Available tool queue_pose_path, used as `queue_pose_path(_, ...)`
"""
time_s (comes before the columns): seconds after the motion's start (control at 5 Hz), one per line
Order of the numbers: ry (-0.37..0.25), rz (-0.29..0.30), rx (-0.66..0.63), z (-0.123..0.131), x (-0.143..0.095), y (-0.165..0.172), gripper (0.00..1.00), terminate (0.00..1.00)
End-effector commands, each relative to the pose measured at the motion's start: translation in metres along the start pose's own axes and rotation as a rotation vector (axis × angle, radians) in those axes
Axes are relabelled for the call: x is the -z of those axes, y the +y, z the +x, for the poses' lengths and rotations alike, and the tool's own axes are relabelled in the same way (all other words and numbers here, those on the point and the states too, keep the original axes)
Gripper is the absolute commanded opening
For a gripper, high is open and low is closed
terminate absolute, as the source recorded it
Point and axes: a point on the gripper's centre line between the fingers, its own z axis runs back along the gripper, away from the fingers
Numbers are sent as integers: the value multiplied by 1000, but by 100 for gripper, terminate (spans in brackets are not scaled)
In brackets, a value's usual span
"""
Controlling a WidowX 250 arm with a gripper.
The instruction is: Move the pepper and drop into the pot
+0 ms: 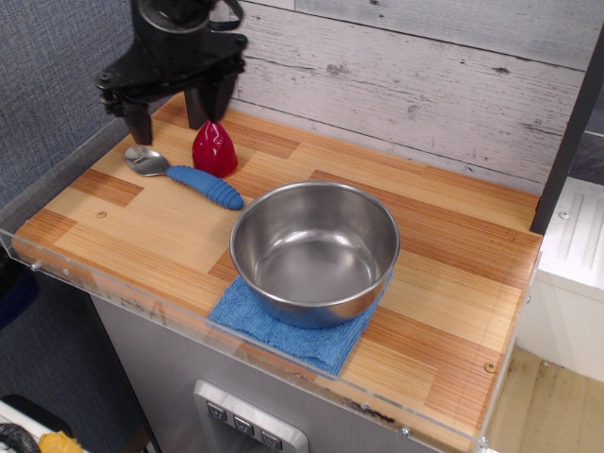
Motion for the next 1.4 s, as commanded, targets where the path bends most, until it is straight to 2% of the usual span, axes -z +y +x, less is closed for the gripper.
queue_pose_path(0.0, -25, -84, 54, 38, 17, -2, 100, 0)
queue_pose_path(0.2, 3, -140, 32, 44, 31, -1, 100, 0)
queue_pose_path(0.6, -50, -256, 112, 47, 49, -12, 100, 0)
queue_pose_path(0.8, -60, -294, 162, 43, 51, -25, 100, 0)
queue_pose_path(1.2, -30, -289, 187, 31, 65, -36, 100, 0)
